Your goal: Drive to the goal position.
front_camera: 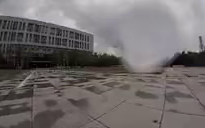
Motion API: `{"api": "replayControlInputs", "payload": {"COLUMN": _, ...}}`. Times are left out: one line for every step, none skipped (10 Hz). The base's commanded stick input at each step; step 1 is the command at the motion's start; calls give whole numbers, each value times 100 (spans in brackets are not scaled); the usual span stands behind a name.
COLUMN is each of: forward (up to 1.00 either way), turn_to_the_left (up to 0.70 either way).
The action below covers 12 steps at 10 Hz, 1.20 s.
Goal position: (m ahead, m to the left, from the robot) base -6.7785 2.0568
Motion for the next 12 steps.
{"api": "replayControlInputs", "payload": {"forward": 70, "turn_to_the_left": 0}}
{"api": "replayControlInputs", "payload": {"forward": 70, "turn_to_the_left": 0}}
{"api": "replayControlInputs", "payload": {"forward": 70, "turn_to_the_left": 0}}
{"api": "replayControlInputs", "payload": {"forward": 70, "turn_to_the_left": 0}}
{"api": "replayControlInputs", "payload": {"forward": 70, "turn_to_the_left": 0}}
{"api": "replayControlInputs", "payload": {"forward": 70, "turn_to_the_left": 0}}
{"api": "replayControlInputs", "payload": {"forward": 70, "turn_to_the_left": 0}}
{"api": "replayControlInputs", "payload": {"forward": 70, "turn_to_the_left": 0}}
{"api": "replayControlInputs", "payload": {"forward": 70, "turn_to_the_left": 0}}
{"api": "replayControlInputs", "payload": {"forward": 70, "turn_to_the_left": 0}}
{"api": "replayControlInputs", "payload": {"forward": 70, "turn_to_the_left": 0}}
{"api": "replayControlInputs", "payload": {"forward": 70, "turn_to_the_left": 0}}
